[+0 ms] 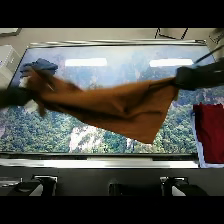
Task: Fold the clothes and pants, and hang the long-sleeved shirts on hangers.
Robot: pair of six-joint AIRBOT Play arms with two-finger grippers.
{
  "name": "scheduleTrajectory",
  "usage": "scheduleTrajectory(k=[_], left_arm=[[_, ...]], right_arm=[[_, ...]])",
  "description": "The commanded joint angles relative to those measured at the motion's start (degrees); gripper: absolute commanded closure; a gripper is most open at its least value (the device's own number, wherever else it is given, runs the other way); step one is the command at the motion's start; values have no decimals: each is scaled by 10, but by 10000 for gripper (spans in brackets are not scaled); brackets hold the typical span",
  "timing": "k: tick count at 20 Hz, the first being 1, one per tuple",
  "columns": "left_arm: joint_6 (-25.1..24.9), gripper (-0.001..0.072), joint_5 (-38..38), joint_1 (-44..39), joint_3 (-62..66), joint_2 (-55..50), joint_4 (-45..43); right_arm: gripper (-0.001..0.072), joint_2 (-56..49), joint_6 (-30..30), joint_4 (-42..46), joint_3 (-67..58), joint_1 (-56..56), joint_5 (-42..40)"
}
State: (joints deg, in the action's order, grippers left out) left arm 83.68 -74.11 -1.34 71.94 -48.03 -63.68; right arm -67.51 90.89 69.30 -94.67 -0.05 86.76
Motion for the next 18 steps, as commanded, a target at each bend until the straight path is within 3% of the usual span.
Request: scheduleTrajectory(k=[1, 4, 6, 7, 9, 10, 12, 15, 18], left_arm=[[8, 681, 39, -34, -238, -7, 128], [8, 681, 148, -48, -337, -36, 185], [8, 681, 182, -47, -339, -63, 185], [8, 681, 191, -45, -335, -72, 185], [4, 680, 194, -30, -324, -80, 185], [2, 680, 194, -16, -321, -80, 185], [1, 680, 194, 28, -317, -80, 185], [1, 680, 193, 96, -318, -82, 179], [1, 679, 193, 116, -318, -86, 178]], right_arm=[[675, -105, -17, -36, 96, 0, -170], [675, -228, -16, -141, 101, 0, -256], [668, -286, -16, -192, 101, 0, -251], [597, -302, -15, -200, 101, 0, -242], [217, -307, -18, -185, 98, -12, -213], [125, -302, -26, -164, 90, -27, -185], [95, -286, -33, -101, 78, -77, -111], [95, -276, 3, 14, 90, -162, 9], [81, -276, 5, 23, 172, -192, 16]])
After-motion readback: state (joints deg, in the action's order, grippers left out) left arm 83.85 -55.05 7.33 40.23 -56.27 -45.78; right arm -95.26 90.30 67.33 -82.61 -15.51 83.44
